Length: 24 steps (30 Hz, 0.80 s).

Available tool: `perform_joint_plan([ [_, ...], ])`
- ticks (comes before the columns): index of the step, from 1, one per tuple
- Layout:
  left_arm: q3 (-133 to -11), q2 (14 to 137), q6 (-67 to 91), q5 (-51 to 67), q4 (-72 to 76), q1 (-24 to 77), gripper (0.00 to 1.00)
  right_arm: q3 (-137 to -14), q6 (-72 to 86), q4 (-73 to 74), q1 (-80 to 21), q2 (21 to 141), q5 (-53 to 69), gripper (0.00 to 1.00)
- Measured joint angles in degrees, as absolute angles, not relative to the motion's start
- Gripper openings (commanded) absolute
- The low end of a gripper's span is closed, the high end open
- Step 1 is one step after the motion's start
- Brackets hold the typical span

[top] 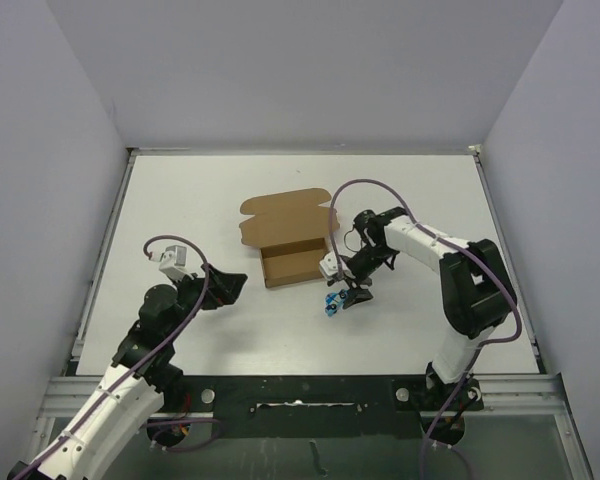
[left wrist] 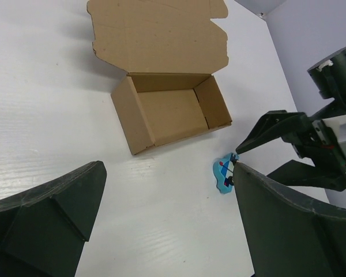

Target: Fold the paper box

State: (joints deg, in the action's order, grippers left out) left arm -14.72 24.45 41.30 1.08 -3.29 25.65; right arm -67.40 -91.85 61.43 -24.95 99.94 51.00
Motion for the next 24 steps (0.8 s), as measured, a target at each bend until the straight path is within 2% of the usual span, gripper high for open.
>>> perform_joint_plan([
  [8, -14.5, 23.9, 41.3, 0.6, -3.7, 25.4, 0.93, -66.0, -89.4, 56.6, -28.5, 102.8, 42.3, 0.66],
  [24, -14.2, 24.3, 42.3, 0.7, -3.6, 25.4, 0.93, -65.0, -86.1, 51.2, -31.6, 105.3, 36.6, 0.54],
])
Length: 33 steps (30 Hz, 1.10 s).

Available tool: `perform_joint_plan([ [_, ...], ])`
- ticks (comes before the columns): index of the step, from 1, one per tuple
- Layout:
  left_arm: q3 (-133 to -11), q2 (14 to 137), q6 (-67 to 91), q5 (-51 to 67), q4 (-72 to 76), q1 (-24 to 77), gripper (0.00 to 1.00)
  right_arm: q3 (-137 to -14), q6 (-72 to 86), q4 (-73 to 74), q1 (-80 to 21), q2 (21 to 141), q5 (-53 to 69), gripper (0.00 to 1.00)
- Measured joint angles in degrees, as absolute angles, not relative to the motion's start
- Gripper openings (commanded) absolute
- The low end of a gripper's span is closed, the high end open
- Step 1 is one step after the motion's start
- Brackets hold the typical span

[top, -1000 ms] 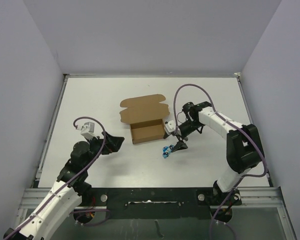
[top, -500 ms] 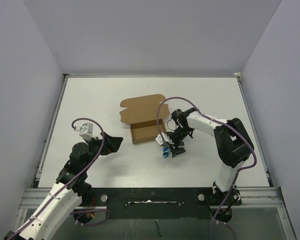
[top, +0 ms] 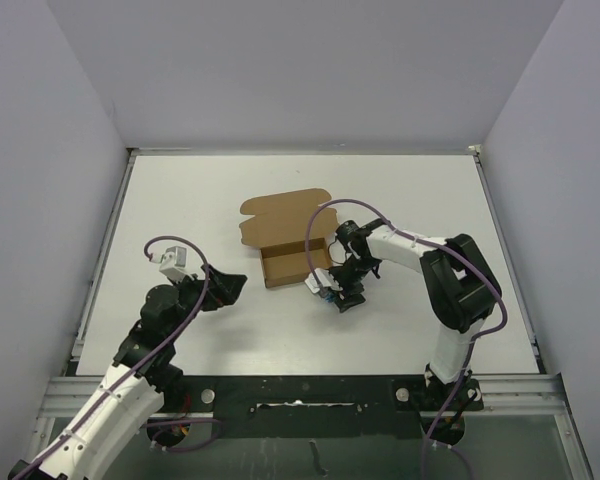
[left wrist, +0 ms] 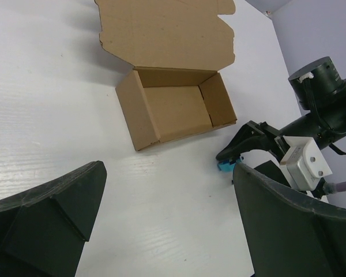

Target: Fold the paper box

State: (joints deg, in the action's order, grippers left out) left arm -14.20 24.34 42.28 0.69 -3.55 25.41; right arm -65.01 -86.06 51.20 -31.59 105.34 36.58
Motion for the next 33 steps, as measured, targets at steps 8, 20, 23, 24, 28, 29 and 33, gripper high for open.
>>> perform_joint_plan([
  [8, -13.3, 26.3, 43.2, 1.2, -3.0, 25.4, 0.92, -65.1, -84.6, 50.6, -31.6, 105.3, 36.6, 0.3],
  [20, -13.2, 26.8, 43.7, 2.1, -2.3, 25.4, 0.91, -66.6, -81.1, 53.3, -30.3, 104.4, 39.4, 0.03],
  [23, -13.2, 26.8, 43.7, 2.2, -2.3, 25.4, 0.91, -70.1, -77.2, 55.0, -30.3, 103.1, 41.3, 0.03],
  [24, -13.2, 26.8, 43.7, 2.3, -2.3, 25.4, 0.91, -72.1, -74.8, 55.2, -30.3, 102.8, 41.6, 0.03],
  [28, -13.2, 26.6, 43.7, 2.5, -2.4, 25.4, 0.91, -81.7, -65.2, 54.2, -30.3, 102.7, 41.2, 0.05],
  [29, -13.2, 26.5, 43.7, 2.6, -2.4, 25.4, 0.91, -83.9, -63.2, 53.9, -30.4, 102.9, 40.7, 0.05],
  [33, -13.2, 26.0, 43.8, 3.1, -2.4, 25.4, 0.91, -93.0, -56.5, 52.6, -31.3, 106.7, 37.0, 0.06],
])
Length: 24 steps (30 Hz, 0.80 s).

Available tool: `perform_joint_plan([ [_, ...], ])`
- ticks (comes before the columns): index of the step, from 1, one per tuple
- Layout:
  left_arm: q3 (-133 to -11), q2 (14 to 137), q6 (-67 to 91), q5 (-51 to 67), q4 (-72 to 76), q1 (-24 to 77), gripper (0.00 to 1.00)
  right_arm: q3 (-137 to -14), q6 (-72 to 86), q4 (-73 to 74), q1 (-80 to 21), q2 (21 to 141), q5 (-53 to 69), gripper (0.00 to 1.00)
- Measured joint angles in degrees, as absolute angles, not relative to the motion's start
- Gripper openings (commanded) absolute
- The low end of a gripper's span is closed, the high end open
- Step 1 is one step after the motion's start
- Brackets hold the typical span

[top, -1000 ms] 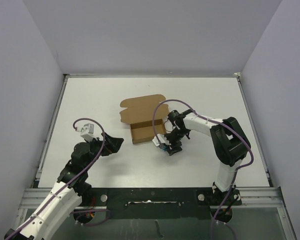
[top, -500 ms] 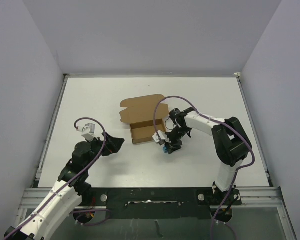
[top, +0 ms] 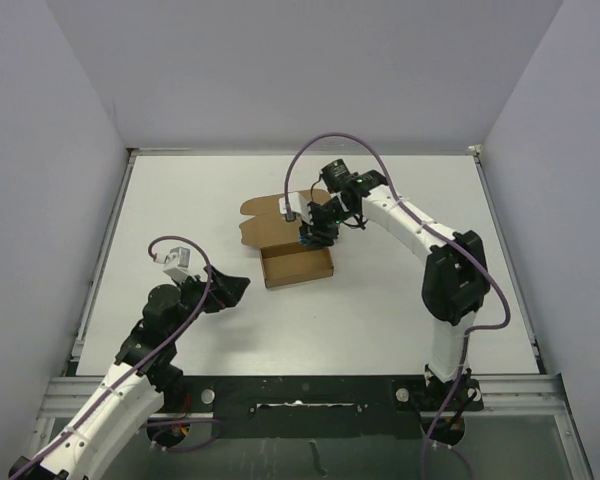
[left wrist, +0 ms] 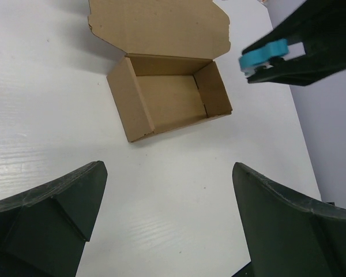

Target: Fold the paper box

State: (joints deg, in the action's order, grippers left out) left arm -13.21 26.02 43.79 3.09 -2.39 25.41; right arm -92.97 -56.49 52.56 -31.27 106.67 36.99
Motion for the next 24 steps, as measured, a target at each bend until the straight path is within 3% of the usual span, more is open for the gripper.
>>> perform_joint_plan([
  [10, -13.2, 24.9, 44.5, 3.5, -2.4, 25.4, 0.91, -100.9, -51.2, 53.3, -37.8, 123.8, 28.7, 0.12],
  [24, -13.2, 25.5, 45.3, 4.2, -2.4, 25.4, 0.91, -103.2, -48.4, 53.7, -39.5, 125.0, 24.1, 0.54],
])
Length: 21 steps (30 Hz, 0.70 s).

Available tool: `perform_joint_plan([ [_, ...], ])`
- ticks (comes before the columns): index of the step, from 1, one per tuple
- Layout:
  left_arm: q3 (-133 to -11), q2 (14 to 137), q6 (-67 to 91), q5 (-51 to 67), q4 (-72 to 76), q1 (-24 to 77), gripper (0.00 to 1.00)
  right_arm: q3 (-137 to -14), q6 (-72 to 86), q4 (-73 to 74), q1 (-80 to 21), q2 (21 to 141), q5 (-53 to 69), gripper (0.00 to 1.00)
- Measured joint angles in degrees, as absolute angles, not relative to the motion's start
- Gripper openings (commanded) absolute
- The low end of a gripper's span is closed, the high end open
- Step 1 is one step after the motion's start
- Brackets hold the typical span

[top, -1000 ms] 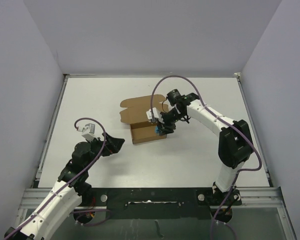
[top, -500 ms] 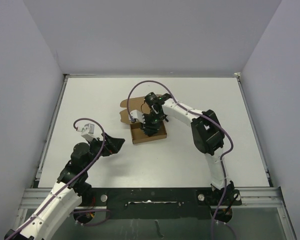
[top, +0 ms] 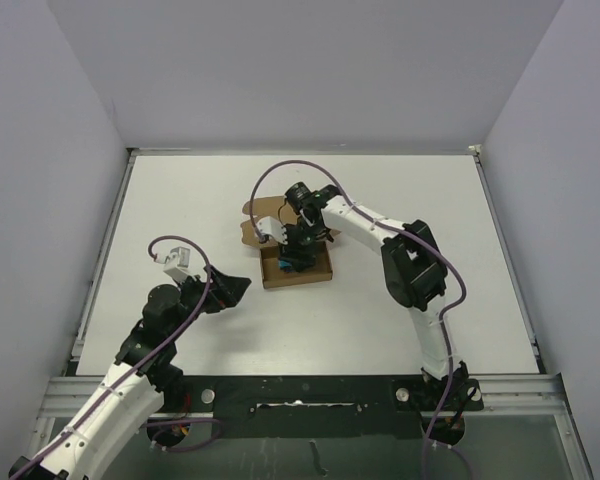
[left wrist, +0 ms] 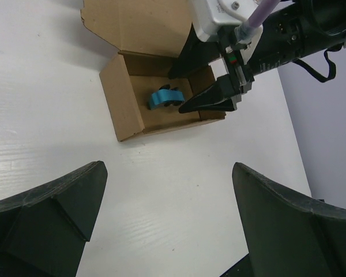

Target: Fold the paper box

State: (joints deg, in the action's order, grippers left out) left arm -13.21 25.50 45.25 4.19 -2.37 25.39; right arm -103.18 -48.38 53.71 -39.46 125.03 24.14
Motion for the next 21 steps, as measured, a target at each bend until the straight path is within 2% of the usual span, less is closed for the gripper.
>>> perform_joint_plan([
  [4, -13.2, 26.1, 45.7, 4.6, -2.3, 25.4, 0.91, -103.1, -47.9, 53.6, -37.5, 123.5, 24.1, 0.53],
  [8, -13.2, 26.6, 45.9, 4.9, -2.3, 25.4, 0.91, -102.4, -47.1, 52.9, -36.0, 119.8, 24.5, 0.42],
  [14, -13.2, 27.0, 46.2, 5.2, -2.2, 25.4, 0.9, -101.3, -45.4, 51.7, -34.9, 115.6, 30.5, 0.12],
  [16, -13.2, 27.2, 46.3, 5.3, -1.8, 25.4, 0.9, -100.7, -44.8, 51.4, -34.9, 115.5, 33.1, 0.08],
  [21, -13.2, 27.6, 46.3, 5.8, -1.3, 25.4, 0.9, -100.2, -44.5, 51.7, -36.2, 117.3, 35.9, 0.07],
])
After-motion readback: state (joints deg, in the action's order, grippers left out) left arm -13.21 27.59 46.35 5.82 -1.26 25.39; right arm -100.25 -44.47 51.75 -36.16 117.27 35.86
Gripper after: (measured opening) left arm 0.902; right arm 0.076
